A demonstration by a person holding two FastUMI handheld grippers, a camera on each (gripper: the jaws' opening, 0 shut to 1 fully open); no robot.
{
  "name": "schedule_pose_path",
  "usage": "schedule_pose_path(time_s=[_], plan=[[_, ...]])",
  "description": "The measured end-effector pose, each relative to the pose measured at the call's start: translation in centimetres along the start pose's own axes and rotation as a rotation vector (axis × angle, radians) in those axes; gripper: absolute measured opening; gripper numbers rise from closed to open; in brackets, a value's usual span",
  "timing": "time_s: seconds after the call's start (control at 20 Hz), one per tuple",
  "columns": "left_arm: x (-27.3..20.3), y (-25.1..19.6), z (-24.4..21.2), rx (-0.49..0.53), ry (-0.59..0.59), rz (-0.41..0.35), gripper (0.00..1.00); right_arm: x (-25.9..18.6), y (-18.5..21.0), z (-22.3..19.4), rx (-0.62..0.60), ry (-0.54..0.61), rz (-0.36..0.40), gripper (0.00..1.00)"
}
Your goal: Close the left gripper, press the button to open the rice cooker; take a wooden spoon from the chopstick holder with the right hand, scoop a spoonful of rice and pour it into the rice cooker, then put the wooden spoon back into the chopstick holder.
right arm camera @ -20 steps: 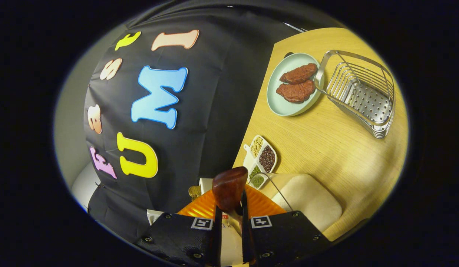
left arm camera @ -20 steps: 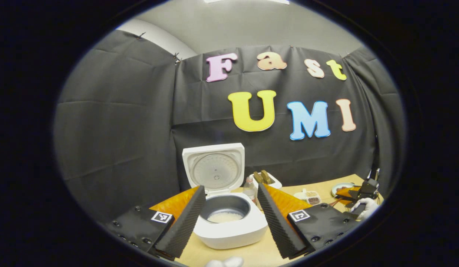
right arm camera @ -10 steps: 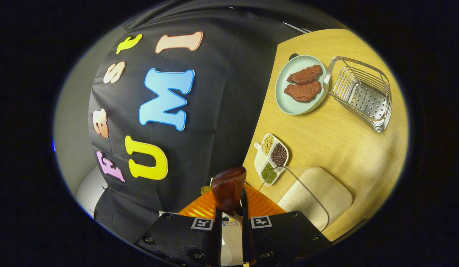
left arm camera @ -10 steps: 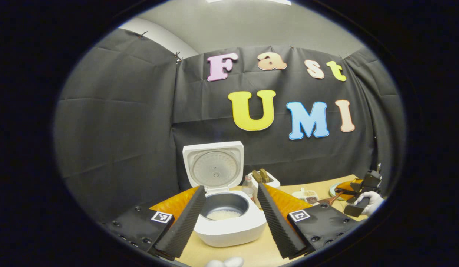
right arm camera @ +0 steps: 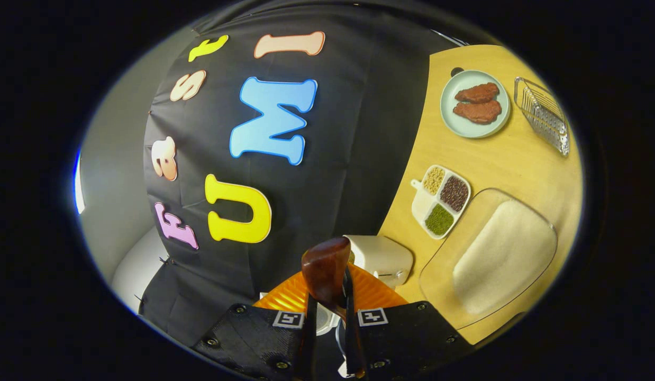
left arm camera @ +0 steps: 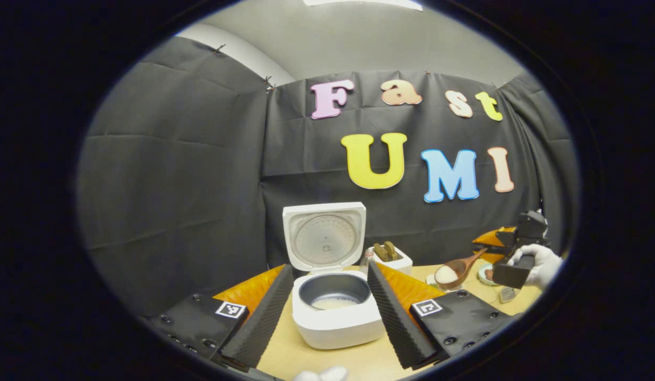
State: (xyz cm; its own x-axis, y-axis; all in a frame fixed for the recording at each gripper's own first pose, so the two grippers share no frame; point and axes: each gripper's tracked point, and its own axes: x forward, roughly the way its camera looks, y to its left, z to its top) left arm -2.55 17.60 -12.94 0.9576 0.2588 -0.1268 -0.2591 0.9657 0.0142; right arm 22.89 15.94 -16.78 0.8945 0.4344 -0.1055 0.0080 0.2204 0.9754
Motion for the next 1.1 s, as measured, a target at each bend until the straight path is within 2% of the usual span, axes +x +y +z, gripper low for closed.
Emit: schedule_pose_path(time_s=[0.3, 0.6, 0.85, 0.95, 1.1], plan=[[-1.4, 2.4, -0.7, -0.014, -0.005, 0.036, 1.00, 5.0, 5.2, -9.7, -0.052, 0.118, 0.037, 0.22], [-2.6, 7.2, -2.0, -0.026, 0.018, 0.129, 1.00, 9.9, 5.4, -19.5, -0.101, 0.246, 0.027, 0.22], [-3.2, 10.1, -2.4, -0.035, 0.032, 0.182, 0.98, 11.6, 3.1, -22.4, -0.147, 0.271, -0.018, 0.22], [-3.3, 10.8, -2.8, -0.031, 0.039, 0.193, 1.00, 12.1, 2.5, -22.6, -0.206, 0.258, -0.031, 0.22], [-3.5, 11.4, -3.5, -0.017, 0.051, 0.204, 0.98, 12.6, 2.5, -22.0, -0.364, 0.210, -0.028, 0.22]])
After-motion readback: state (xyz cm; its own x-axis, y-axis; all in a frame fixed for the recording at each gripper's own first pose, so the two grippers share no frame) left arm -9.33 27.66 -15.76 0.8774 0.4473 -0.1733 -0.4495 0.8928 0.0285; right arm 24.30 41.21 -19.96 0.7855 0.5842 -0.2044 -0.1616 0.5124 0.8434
